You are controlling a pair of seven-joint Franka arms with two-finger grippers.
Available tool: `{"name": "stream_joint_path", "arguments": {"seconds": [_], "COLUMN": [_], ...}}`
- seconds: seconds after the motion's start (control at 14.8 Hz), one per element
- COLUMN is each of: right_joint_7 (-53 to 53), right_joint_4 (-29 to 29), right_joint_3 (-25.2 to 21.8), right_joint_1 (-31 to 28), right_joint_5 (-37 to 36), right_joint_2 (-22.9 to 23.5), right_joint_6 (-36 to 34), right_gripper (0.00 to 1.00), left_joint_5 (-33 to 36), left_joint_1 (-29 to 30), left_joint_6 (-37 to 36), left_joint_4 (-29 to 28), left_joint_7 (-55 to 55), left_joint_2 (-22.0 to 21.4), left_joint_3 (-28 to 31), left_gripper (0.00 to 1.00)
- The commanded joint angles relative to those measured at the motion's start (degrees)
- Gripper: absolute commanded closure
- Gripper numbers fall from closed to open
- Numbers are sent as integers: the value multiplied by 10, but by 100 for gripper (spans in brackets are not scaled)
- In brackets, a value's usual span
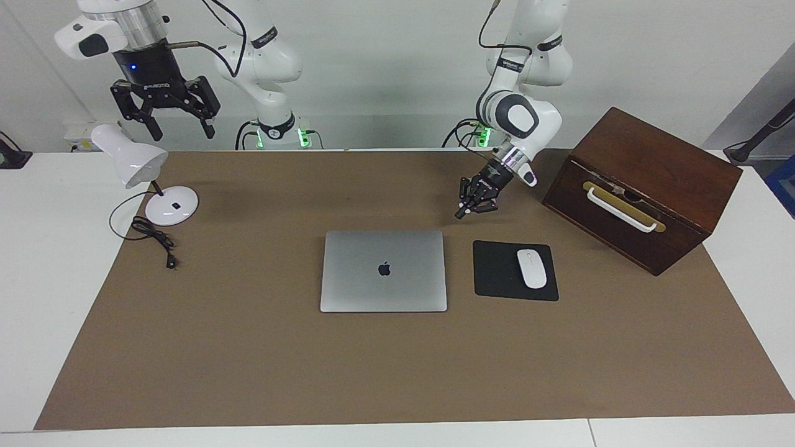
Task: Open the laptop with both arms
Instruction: 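Move the left gripper to the near corner of the silver laptop, then hold the laptop's near corner steady with the left gripper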
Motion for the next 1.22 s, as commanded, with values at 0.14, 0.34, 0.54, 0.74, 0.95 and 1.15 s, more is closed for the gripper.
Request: {"name": "stream_joint_path", "arguments": {"seconds": [0.14, 0.34, 0.54, 0.74, 0.95, 1.15], "right_joint_7": [-15, -15, -15, -15, -15, -15], "right_joint_4": [-12, -12, -12, -12, -12, -12], "right_joint_3": [-1, -1, -1, -1, -1, -1], "right_joint_1": [-7, -6, -5, -5, -5, -5], "right_joint_5": [9, 10, 10, 9, 10, 9], "right_joint_2": [-11, -11, -12, -12, -12, -12], "right_joint_6": [-3, -4, -11, -12, -13, -13], "right_gripper": [0, 0, 0, 0, 0, 0], "left_joint_5": [-71, -93, -100, -112, -117, -124], "left_joint_1": [2, 5, 6, 5, 5, 5], "left_joint_6": [-43, -53, -53, -51, -51, -51], "left_joint_4": [19, 34, 43, 63, 67, 74], "left_joint_7": [94, 110, 110, 110, 112, 115], "left_joint_2": [52, 73, 77, 93, 101, 111], "left_joint_3": [7, 9, 8, 9, 9, 9], "left_gripper": [100, 100, 100, 100, 100, 100]}}
